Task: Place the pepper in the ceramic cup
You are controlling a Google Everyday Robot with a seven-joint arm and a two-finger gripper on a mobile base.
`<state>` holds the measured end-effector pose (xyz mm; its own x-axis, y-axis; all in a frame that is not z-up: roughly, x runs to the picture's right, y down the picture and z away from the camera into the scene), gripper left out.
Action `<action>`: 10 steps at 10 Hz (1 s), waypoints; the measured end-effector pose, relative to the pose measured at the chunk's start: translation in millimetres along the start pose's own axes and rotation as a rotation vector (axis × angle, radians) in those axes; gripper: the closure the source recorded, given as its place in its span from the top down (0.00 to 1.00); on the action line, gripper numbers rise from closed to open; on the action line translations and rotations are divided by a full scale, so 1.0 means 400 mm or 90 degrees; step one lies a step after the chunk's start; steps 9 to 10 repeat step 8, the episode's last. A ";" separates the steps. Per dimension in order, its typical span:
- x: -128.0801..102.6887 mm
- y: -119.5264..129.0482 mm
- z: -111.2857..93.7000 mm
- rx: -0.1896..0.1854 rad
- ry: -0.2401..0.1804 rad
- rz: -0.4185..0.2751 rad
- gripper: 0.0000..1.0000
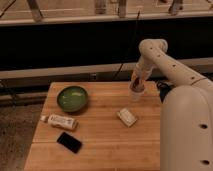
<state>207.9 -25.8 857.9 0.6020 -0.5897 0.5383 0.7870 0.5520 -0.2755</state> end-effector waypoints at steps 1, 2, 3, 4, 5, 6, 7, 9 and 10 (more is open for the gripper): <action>0.001 0.002 -0.001 0.001 0.001 0.001 0.78; 0.004 0.003 -0.003 0.003 0.002 0.002 0.80; 0.006 0.006 -0.004 0.004 0.003 0.003 0.80; 0.009 0.010 -0.006 0.005 0.004 0.005 0.80; 0.011 0.016 -0.006 0.006 0.004 0.006 0.80; 0.015 0.019 -0.009 0.009 0.006 0.008 0.80; 0.018 0.021 -0.012 0.010 0.007 0.008 0.80; 0.022 0.024 -0.014 0.011 0.008 0.010 0.80; 0.022 0.024 -0.014 0.011 0.008 0.010 0.80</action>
